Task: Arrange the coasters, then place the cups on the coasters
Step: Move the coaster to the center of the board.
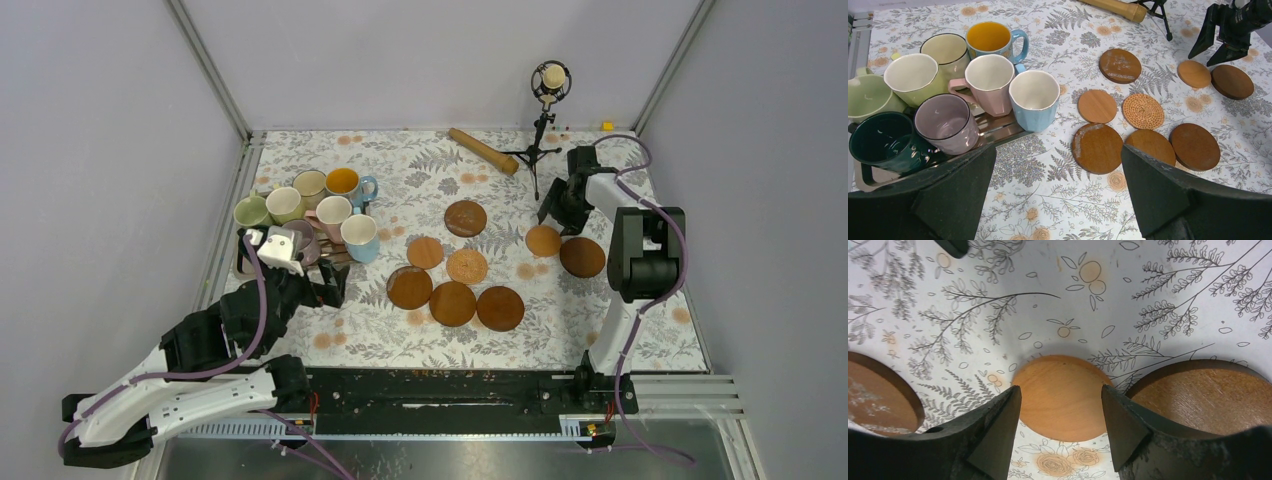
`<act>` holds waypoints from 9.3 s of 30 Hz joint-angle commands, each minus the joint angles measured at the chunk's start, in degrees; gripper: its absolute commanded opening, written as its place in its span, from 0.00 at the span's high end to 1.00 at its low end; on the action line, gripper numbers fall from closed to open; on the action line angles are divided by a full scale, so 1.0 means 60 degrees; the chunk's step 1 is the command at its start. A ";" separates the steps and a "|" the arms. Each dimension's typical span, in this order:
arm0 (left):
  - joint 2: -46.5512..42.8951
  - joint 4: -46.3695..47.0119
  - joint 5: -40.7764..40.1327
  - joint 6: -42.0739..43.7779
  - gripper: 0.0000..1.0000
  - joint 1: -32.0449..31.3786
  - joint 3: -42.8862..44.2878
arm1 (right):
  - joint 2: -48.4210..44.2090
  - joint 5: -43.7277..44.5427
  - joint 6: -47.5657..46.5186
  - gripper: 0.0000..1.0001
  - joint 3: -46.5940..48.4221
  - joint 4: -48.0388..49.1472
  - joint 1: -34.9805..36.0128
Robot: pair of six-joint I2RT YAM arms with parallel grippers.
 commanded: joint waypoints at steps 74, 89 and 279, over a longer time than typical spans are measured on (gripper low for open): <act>0.0151 0.0400 -0.0308 0.0163 0.02 0.0036 0.0003 | 0.1910 -0.0490 -0.0331 0.29 0.2946 -0.2635 -0.0013; 0.0131 0.0418 -0.0211 0.0164 0.02 0.0052 0.0026 | 0.0854 -0.1208 -0.0806 0.39 0.1315 -0.2495 0.0480; -0.0553 0.0531 -0.0031 0.0156 0.01 0.0051 -0.0103 | 0.1818 -0.0659 -0.0983 0.48 0.3387 -0.3081 -0.1774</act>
